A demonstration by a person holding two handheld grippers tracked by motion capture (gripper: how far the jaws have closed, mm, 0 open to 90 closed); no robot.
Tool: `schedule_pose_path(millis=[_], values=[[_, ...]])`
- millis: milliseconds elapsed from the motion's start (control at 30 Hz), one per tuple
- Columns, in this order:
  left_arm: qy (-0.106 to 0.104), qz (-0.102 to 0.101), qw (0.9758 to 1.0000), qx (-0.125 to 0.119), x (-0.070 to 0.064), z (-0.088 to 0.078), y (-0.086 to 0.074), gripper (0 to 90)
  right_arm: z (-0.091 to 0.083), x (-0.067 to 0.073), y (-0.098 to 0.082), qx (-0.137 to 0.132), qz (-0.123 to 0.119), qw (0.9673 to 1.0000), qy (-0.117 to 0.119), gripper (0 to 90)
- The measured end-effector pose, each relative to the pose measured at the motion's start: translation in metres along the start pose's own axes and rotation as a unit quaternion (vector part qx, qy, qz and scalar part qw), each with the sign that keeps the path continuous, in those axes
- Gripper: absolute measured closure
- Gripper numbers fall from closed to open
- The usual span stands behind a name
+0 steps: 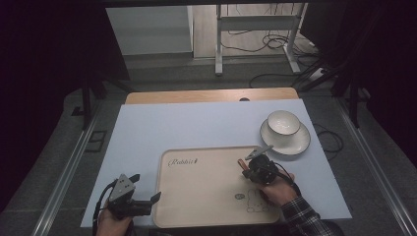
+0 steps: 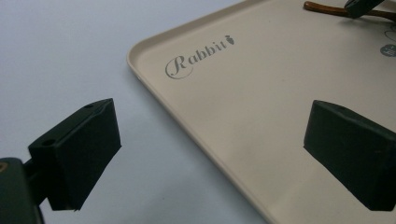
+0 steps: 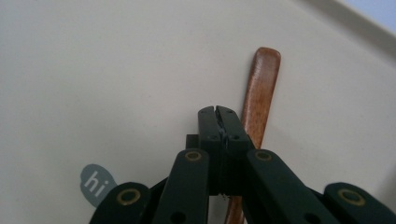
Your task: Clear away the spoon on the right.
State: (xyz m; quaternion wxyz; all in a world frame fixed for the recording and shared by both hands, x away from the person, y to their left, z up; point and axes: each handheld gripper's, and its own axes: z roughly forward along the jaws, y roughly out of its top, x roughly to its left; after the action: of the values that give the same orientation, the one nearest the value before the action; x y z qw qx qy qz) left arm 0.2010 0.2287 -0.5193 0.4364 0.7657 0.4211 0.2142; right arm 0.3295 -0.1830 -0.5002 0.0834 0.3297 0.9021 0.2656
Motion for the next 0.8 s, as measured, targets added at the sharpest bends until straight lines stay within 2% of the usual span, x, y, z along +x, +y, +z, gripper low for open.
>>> schedule_pose_path(millis=[267,800], values=[[0.002,0.002,1.0,0.001,-0.001,0.0,0.0,3.5,-0.001,-0.012,-0.008,-0.001,0.02,0.9998,-0.007,90.0],[0.002,0.001,1.0,0.001,0.0,0.0,0.0,3.5,-0.007,-0.027,-0.017,-0.006,0.037,0.9991,-0.019,90.0]])
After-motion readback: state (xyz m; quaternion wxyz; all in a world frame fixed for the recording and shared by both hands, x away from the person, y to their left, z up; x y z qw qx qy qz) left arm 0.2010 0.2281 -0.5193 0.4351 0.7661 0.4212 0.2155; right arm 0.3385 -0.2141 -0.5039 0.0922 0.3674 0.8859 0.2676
